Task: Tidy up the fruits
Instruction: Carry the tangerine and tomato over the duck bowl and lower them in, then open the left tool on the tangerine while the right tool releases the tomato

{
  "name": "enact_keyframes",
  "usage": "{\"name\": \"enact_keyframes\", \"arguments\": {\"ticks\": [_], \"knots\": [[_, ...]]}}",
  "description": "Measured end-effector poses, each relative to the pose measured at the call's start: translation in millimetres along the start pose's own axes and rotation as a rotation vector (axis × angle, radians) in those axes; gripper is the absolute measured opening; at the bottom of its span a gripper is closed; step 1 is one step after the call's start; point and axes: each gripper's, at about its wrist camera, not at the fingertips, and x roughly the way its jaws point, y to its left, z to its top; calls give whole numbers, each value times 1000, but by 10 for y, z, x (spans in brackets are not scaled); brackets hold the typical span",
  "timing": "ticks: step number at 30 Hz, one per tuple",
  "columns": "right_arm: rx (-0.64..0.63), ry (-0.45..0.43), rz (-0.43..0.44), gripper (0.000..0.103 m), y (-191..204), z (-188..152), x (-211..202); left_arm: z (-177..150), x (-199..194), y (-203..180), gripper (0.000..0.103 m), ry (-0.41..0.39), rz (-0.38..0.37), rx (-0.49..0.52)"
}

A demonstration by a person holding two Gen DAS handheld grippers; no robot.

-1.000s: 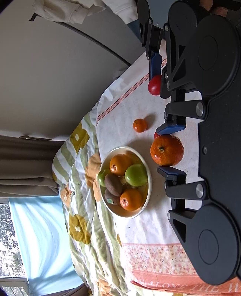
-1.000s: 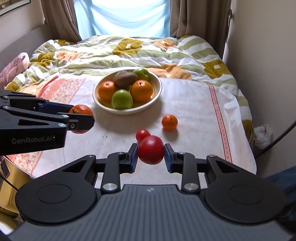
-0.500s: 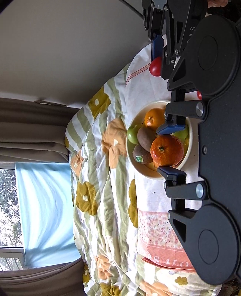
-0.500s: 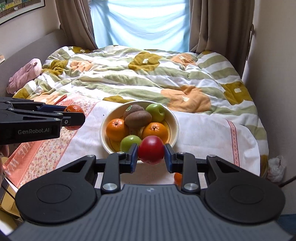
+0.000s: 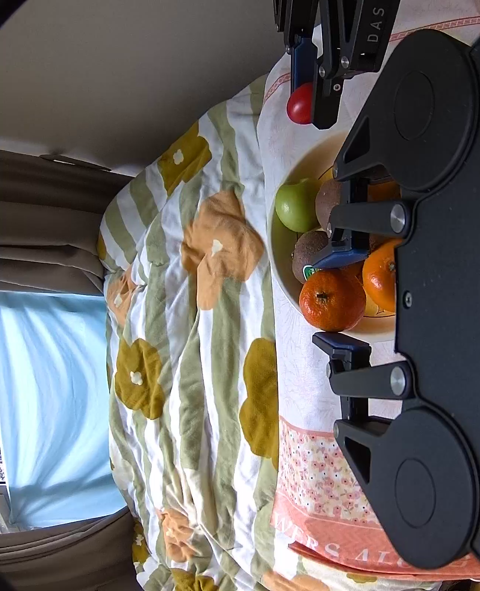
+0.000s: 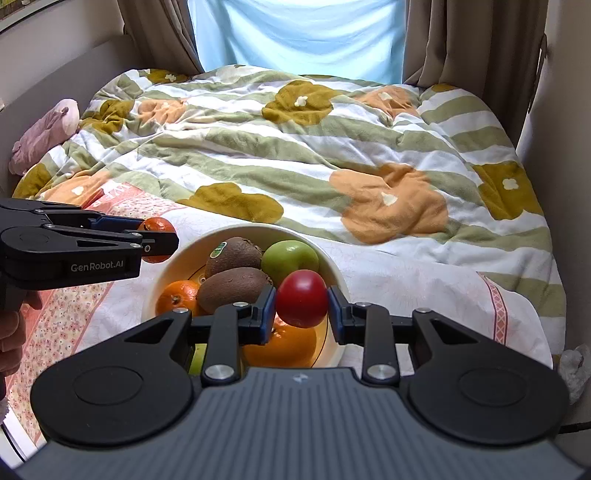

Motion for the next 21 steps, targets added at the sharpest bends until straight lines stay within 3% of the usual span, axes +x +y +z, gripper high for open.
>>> {"name": "enact_keyframes", "arguments": {"ticks": [6, 8, 9, 10, 21], "knots": [[4, 35, 12, 45, -75, 46, 228, -14, 237, -24, 43, 41, 2, 11], [5, 41, 16, 45, -74, 45, 252, -24, 239, -37, 66, 32, 5, 20], [8, 42, 19, 45, -77, 44, 262, -32, 220, -42, 87, 25, 8, 24], [9, 42, 21, 45, -80, 49, 265, -37, 197, -49, 96, 10, 13, 29], [18, 47, 25, 45, -104, 122, 218, -111, -199, -6, 96, -12, 22, -4]]}}
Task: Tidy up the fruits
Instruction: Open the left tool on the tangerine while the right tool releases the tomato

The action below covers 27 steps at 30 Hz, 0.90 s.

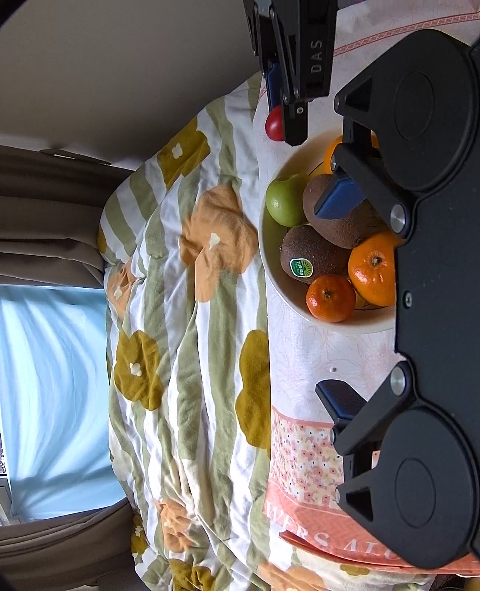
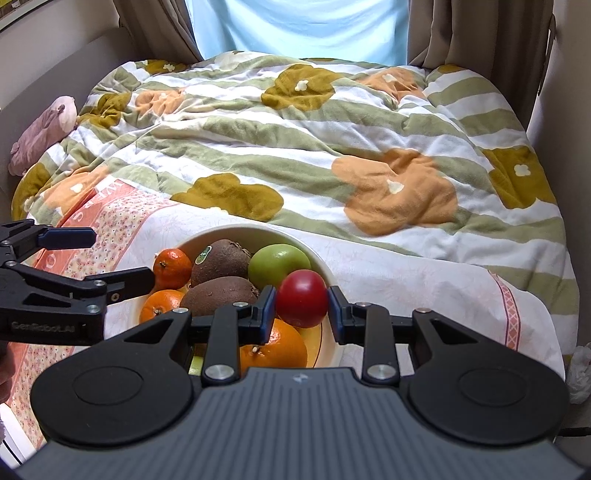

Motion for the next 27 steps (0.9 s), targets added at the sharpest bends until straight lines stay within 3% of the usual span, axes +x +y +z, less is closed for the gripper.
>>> {"name": "enact_keyframes", "arguments": {"ticks": [14, 15, 16, 17, 18, 27], "knots": [[36, 50, 10, 48, -41, -14, 305, -127, -133, 39, 96, 14, 15, -7], [38, 44, 8, 63, -39, -18, 300, -136, -135, 49, 96, 15, 15, -12], [40, 36, 9, 84, -36, -23, 291, -145, -140, 57, 96, 15, 17, -15], [39, 21, -10, 90, -30, -28, 275, -154, -144, 61, 96, 15, 19, -16], [33, 12, -11, 103, -29, -36, 257, -166, -150, 67, 96, 16, 21, -17], [58, -73, -17, 103, 13, -109, -79, -198, -388, 115, 96, -19, 32, -35]]}}
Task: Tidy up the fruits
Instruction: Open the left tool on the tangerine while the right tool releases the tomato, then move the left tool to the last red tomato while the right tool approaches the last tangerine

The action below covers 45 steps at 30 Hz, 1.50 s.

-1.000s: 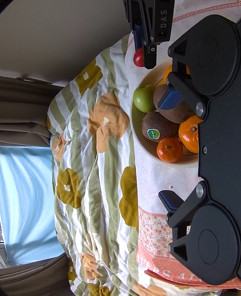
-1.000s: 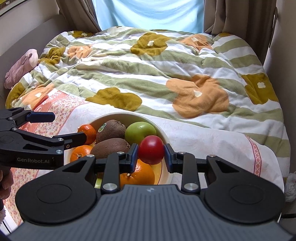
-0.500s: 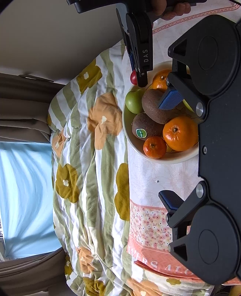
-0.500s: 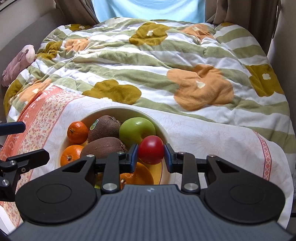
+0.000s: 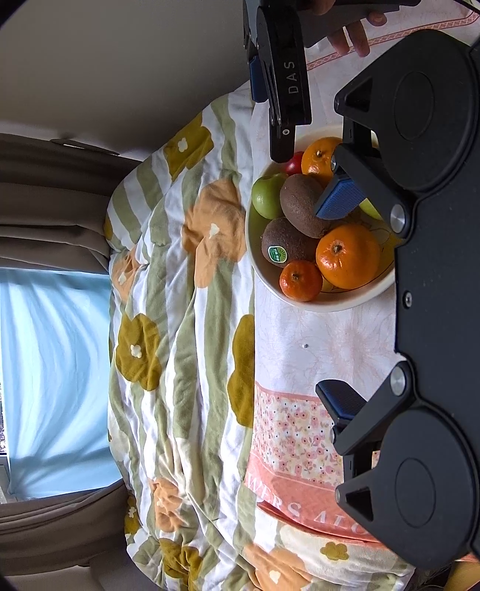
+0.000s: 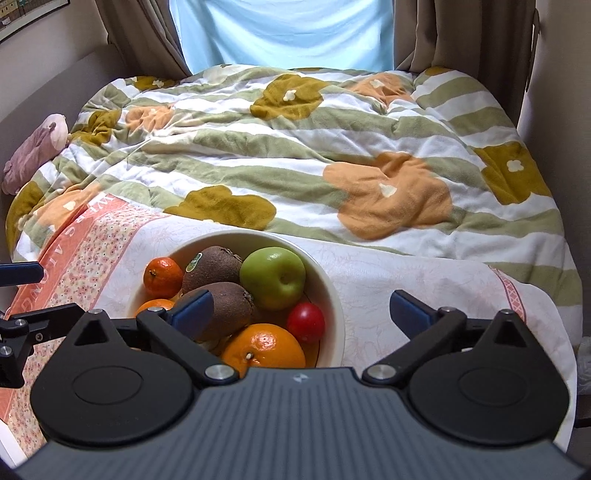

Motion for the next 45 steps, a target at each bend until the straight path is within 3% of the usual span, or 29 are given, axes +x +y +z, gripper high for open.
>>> {"name": "enact_keyframes", "arguments": {"ticks": [12, 24, 35, 45], "knots": [[-25, -131, -104, 103, 351, -112, -960, -102, -708, 81, 96, -119, 10, 5], [28, -174, -227, 103, 561, -656, -1663, -514, -1188, 32, 97, -149, -7, 26], [90, -100, -205, 103, 233, -1156, -1714, -891, -1285, -433, 102, -169, -58, 114], [-1, -55, -139, 103, -279, -1447, -1315, -1236, -649, -1124, 103, -82, -62, 166]]}}
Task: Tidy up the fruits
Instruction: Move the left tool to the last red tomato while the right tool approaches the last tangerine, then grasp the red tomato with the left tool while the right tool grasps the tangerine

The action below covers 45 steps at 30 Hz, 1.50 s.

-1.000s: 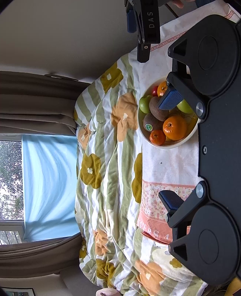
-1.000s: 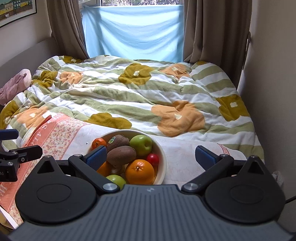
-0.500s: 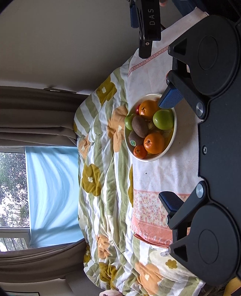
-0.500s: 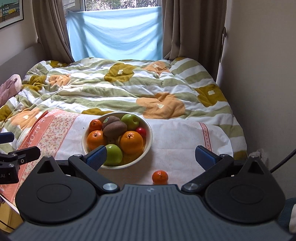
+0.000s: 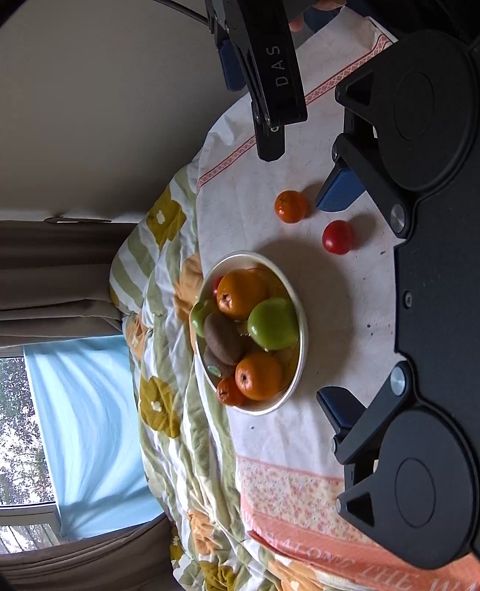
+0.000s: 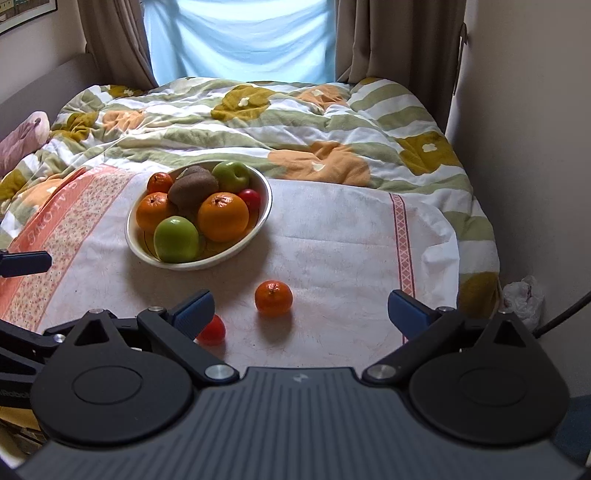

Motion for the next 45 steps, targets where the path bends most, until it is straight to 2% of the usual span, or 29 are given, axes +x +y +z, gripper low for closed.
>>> {"name": "enact_keyframes", "arguments": {"ticks": [6, 11, 14, 18, 23, 26, 27, 29, 35, 45], "knots": [[-20, 10, 37, 103, -187, -63, 299, -141, 484, -335, 103, 40, 11, 54], [-32, 29, 77, 103, -249, -102, 552, -203, 742, -426, 102, 73, -13, 65], [-36, 40, 100, 98, -266, -121, 671, -209, 836, -439, 97, 86, -30, 66], [-35, 50, 118, 98, -257, -152, 775, -223, 961, -470, 77, 119, -46, 85], [-36, 60, 133, 97, -243, -192, 852, -219, 973, -490, 66, 110, -63, 88], [-38, 65, 143, 94, -224, -198, 889, -209, 964, -526, 48, 103, -65, 109], [-39, 68, 149, 90, -213, -205, 904, -208, 957, -539, 38, 100, -63, 119], [-40, 73, 156, 86, -195, -209, 927, -207, 953, -554, 38, 100, -62, 130], [-44, 65, 171, 85, -133, -192, 960, -212, 947, -512, 38, 99, -64, 120], [-57, 64, 200, 68, -11, -156, 1015, -209, 897, -397, 38, 103, -46, 95]]}}
